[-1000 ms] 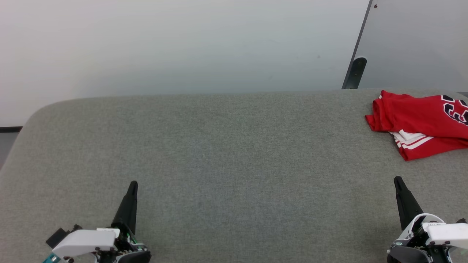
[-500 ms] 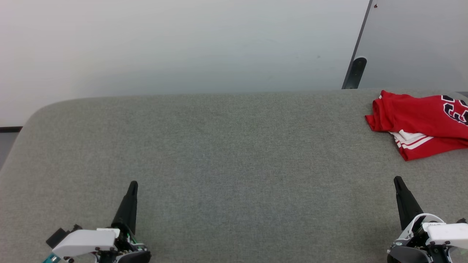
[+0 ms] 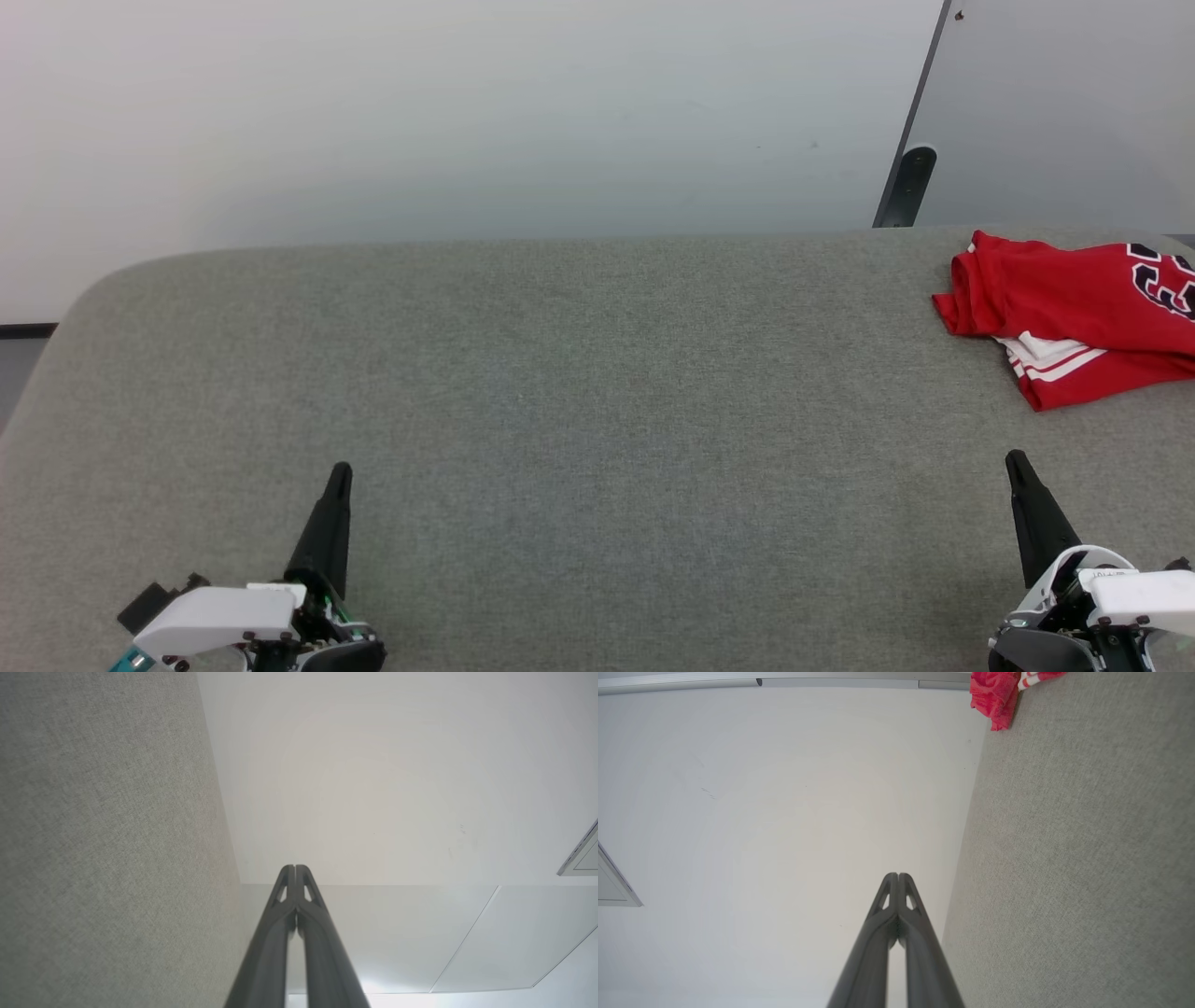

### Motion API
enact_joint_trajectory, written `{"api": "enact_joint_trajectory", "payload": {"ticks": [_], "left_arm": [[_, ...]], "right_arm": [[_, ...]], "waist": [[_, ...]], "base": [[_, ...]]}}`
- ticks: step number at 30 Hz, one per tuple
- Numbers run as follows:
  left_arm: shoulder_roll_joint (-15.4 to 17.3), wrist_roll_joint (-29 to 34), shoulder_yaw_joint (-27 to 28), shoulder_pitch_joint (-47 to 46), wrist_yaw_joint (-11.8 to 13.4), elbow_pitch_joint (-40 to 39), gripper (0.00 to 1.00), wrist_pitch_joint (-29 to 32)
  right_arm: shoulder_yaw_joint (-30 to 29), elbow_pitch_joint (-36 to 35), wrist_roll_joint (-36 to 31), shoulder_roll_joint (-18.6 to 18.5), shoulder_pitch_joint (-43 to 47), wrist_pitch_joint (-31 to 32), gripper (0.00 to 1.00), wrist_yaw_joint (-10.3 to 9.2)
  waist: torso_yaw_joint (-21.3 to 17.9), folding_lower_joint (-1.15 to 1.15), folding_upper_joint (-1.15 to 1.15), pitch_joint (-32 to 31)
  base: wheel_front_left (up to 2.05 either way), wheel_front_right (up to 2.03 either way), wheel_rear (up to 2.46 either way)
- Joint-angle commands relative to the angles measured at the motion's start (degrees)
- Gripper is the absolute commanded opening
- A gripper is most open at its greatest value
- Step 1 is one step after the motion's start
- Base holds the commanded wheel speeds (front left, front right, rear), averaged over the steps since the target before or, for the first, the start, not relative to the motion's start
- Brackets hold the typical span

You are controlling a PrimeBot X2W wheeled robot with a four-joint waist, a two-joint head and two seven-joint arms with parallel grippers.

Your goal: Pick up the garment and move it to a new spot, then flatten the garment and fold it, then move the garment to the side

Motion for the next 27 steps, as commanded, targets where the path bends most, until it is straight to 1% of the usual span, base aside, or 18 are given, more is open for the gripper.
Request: {"api": "enact_joint_trajectory", "payload": {"ticks": [1,27], "left_arm": [[0.03,-0.18,0.14,-0.58,-0.19,0.1,0.0,0.13],[0.03,-0.19,0.12,-0.58,-0.19,0.1,0.0,0.12]], "right_arm": [[0.05,0.04,0.26,0.23,-0.08,0.11,0.0,0.0],[0.06,0.04,0.26,0.22,-0.08,0.11,0.0,0.0]], "waist": [[0.0,0.0,0.0,0.0],[0.0,0.0,0.0,0.0]], "base": [[0.0,0.0,0.0],[0.0,0.0,0.0]]}}
